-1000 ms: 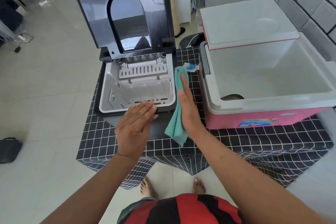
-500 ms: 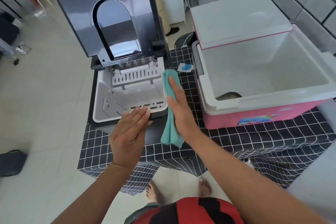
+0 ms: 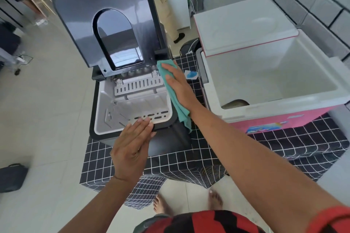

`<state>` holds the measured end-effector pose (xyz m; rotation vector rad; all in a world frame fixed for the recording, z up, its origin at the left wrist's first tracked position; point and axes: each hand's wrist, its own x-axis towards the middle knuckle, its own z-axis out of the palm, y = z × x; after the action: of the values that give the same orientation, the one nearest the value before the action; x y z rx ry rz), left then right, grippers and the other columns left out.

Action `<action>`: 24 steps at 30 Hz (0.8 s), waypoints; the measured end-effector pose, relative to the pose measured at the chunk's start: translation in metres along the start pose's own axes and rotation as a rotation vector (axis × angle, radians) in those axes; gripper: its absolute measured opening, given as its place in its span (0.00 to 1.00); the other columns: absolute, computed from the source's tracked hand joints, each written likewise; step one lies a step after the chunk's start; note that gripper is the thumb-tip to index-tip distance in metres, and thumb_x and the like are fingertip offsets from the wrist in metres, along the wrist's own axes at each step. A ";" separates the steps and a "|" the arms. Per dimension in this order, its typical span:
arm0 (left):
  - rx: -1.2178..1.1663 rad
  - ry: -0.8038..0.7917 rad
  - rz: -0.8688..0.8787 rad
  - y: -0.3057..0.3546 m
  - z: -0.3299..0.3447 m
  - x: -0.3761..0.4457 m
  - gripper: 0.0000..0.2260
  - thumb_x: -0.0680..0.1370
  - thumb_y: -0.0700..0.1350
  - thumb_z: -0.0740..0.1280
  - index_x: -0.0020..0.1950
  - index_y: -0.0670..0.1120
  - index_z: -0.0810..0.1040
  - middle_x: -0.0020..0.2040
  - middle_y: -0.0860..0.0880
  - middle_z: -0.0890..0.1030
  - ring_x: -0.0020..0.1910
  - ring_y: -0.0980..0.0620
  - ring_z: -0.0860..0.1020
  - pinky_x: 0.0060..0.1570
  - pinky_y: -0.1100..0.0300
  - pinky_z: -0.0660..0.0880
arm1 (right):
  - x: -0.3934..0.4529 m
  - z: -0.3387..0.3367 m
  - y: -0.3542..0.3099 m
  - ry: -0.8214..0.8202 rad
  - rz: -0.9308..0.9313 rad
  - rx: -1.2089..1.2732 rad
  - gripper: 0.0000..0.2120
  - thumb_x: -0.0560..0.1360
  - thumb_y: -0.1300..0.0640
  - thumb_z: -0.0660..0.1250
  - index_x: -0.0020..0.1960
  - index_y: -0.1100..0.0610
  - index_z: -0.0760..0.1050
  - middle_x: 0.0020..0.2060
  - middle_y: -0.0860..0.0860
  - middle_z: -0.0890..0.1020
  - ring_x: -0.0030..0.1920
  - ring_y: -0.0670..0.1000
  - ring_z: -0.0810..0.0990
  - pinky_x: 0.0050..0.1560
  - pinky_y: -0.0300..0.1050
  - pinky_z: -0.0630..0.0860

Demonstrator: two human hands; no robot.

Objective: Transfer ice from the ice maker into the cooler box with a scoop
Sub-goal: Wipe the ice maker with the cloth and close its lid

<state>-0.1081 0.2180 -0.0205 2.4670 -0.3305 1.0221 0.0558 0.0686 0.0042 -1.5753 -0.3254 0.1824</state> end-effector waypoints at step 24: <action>0.014 0.009 0.003 0.004 -0.004 0.004 0.11 0.72 0.37 0.75 0.55 0.43 0.84 0.56 0.48 0.83 0.58 0.51 0.81 0.59 0.47 0.77 | -0.100 -0.035 -0.005 -0.094 -0.483 -0.735 0.22 0.72 0.55 0.73 0.66 0.51 0.76 0.70 0.45 0.69 0.54 0.46 0.73 0.60 0.41 0.71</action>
<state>-0.1088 0.2166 -0.0137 2.4739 -0.3256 1.0402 -0.0283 0.0032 0.0013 -2.1503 -0.9078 -0.2730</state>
